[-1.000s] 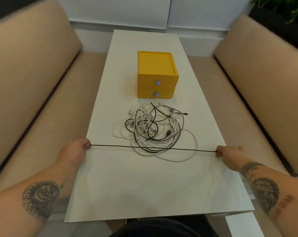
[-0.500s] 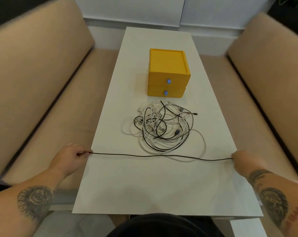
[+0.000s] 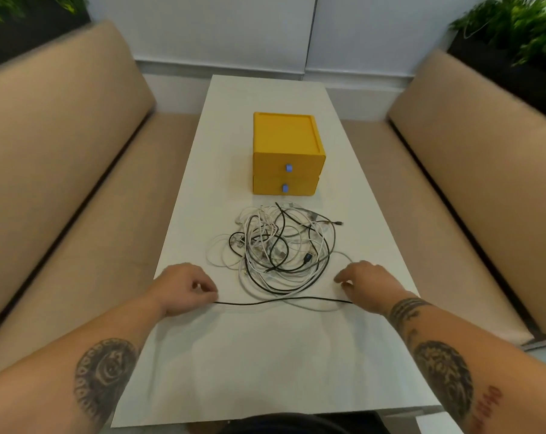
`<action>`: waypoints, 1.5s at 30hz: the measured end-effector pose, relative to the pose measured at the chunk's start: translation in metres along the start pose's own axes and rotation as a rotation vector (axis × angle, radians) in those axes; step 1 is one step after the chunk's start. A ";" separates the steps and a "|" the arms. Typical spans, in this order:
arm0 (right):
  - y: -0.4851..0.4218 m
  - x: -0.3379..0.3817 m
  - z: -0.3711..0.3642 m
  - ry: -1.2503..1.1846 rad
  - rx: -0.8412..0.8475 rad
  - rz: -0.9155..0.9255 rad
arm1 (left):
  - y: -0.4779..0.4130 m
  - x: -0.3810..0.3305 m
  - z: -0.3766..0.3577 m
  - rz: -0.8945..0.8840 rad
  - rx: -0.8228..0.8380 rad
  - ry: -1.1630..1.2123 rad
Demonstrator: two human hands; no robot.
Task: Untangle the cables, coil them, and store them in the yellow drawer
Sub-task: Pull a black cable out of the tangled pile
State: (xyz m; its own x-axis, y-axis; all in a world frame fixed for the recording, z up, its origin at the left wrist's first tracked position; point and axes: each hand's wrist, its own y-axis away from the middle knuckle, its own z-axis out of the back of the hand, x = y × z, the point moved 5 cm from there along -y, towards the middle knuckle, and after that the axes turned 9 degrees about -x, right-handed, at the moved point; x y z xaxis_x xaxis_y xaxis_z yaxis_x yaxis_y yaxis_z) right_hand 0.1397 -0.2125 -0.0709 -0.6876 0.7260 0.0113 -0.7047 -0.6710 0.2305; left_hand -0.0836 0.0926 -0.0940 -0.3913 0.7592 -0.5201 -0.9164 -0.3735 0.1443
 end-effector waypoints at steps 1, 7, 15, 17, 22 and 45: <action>-0.002 0.011 -0.005 -0.066 0.006 0.037 | -0.003 -0.008 -0.006 -0.015 0.049 0.005; 0.000 0.039 -0.028 -0.131 0.005 0.085 | -0.007 -0.031 -0.028 -0.018 0.211 0.010; 0.012 0.042 -0.029 0.038 0.056 0.205 | -0.003 -0.036 -0.034 -0.004 0.372 -0.041; 0.015 0.041 -0.029 0.030 0.067 0.204 | -0.002 -0.037 -0.034 -0.008 0.401 -0.055; 0.019 0.038 -0.033 -0.057 0.090 0.191 | -0.003 -0.038 -0.034 -0.012 0.426 -0.062; -0.021 0.053 -0.029 -0.199 -0.127 -0.014 | -0.007 -0.044 -0.041 0.003 0.479 -0.106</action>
State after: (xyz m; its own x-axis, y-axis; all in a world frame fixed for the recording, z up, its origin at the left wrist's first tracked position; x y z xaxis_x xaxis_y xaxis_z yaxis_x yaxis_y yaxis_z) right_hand 0.1127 -0.1646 -0.1035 -0.6382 0.7426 0.2031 -0.7392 -0.6648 0.1079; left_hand -0.0566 0.0395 -0.1063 -0.3774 0.8178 -0.4345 -0.8414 -0.1069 0.5297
